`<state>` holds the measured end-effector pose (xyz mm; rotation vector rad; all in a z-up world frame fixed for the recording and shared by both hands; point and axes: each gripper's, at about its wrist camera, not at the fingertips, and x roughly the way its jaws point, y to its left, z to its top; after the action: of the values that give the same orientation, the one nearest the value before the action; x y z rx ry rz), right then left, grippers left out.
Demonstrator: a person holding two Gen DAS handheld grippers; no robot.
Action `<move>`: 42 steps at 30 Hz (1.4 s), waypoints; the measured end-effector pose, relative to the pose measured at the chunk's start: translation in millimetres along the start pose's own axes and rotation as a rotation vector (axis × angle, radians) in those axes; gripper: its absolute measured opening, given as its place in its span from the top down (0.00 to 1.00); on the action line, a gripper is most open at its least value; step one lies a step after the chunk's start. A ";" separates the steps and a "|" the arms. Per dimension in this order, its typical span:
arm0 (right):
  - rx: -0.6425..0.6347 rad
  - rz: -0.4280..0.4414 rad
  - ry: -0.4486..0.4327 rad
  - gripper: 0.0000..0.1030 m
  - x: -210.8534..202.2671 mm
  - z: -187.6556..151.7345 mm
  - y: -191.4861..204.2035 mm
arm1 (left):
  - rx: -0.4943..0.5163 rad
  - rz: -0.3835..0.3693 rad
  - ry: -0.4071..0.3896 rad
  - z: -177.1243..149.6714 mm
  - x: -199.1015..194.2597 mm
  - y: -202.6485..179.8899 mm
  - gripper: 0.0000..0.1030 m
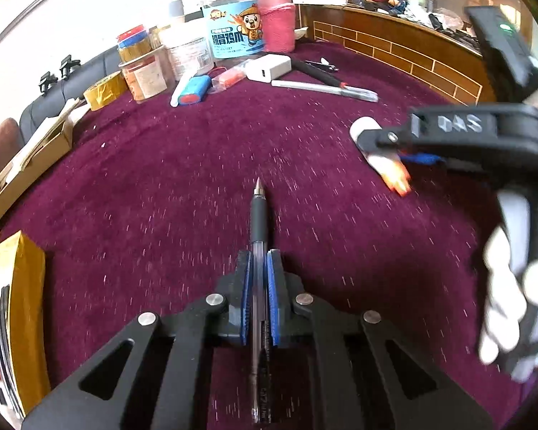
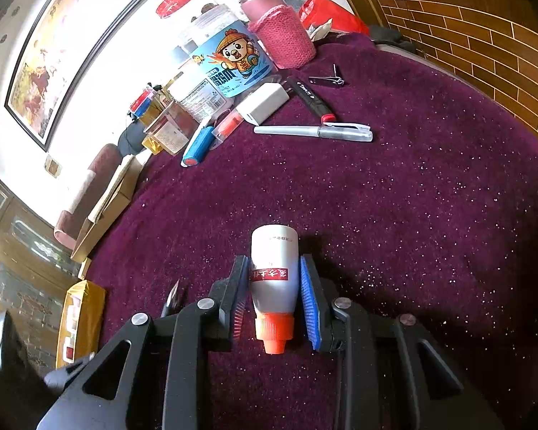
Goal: Organize rigid objects
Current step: 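Grasp the orange-capped glue bottle with the right gripper while the left grasps the pen, then carry the pen and glue bottle toward the tray with both grippers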
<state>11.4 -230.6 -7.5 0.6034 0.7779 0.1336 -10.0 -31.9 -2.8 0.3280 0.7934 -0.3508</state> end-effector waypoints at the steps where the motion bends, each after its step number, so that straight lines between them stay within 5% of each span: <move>1: -0.001 0.000 0.001 0.75 0.0 0.0 0.0 | -0.004 0.009 -0.007 -3.6 -6.6 2.1 0.94; 7: -0.024 -0.024 -0.004 0.75 0.2 -1.3 4.6 | -0.099 0.012 -0.050 -27.7 -52.3 27.4 0.94; 17: -0.169 -0.209 0.024 0.77 2.9 -9.8 35.3 | -0.250 0.036 -0.130 -72.3 -117.8 84.0 0.94; 27: -0.124 -0.130 0.064 0.77 -27.8 -49.8 50.6 | -0.354 0.020 -0.196 -101.7 -147.2 122.4 0.94; 42: -0.338 0.093 0.109 0.77 -48.3 -109.1 181.5 | -0.469 0.020 -0.249 -144.6 -177.9 165.6 0.94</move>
<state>-80.0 -46.5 63.0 0.3126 0.8110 0.3779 -146.6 207.9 58.9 -0.1460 0.6038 -0.1732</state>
